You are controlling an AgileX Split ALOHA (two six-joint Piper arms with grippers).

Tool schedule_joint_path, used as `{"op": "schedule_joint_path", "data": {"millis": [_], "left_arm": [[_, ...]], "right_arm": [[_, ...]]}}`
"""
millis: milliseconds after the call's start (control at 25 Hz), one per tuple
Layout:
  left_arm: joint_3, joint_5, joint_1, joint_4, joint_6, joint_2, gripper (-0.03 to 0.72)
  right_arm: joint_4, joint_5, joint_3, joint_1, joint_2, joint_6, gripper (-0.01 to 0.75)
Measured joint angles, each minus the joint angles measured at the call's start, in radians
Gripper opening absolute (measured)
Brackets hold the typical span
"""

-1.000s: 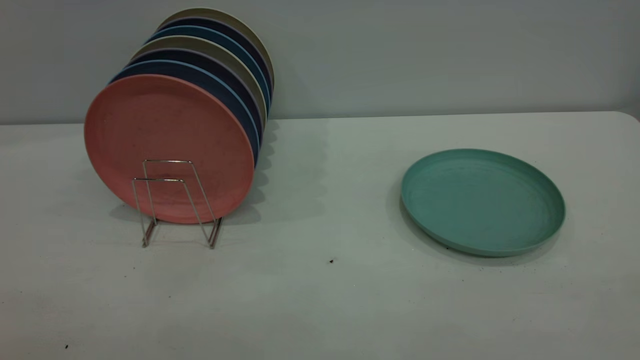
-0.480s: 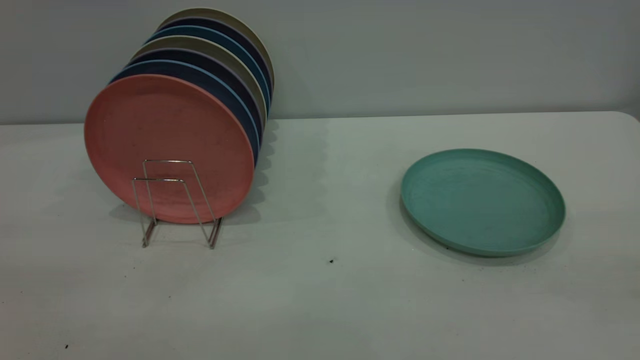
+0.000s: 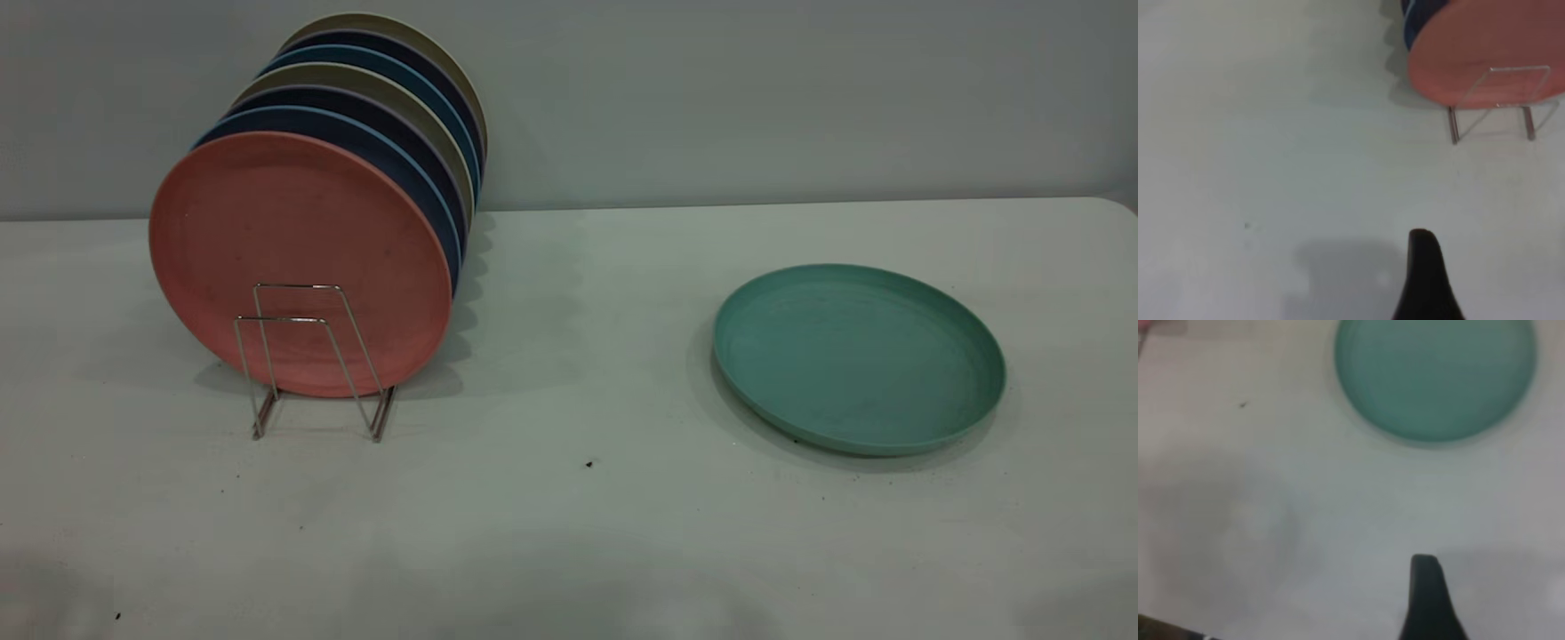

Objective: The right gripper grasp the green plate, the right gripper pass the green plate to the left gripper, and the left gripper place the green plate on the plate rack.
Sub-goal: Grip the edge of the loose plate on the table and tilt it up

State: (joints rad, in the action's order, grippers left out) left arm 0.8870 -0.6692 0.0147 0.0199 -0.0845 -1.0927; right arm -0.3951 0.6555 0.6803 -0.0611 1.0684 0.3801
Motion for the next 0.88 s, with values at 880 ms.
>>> {"op": "schedule_joint_path", "data": {"millis": [880], "left_arm": [[0.200,0.179,-0.239,0.398,-0.315,-0.589,0.555]], "right_arm": [[-0.424,-0.006,0.385,0.173,0.889,0.332,0.508]]}}
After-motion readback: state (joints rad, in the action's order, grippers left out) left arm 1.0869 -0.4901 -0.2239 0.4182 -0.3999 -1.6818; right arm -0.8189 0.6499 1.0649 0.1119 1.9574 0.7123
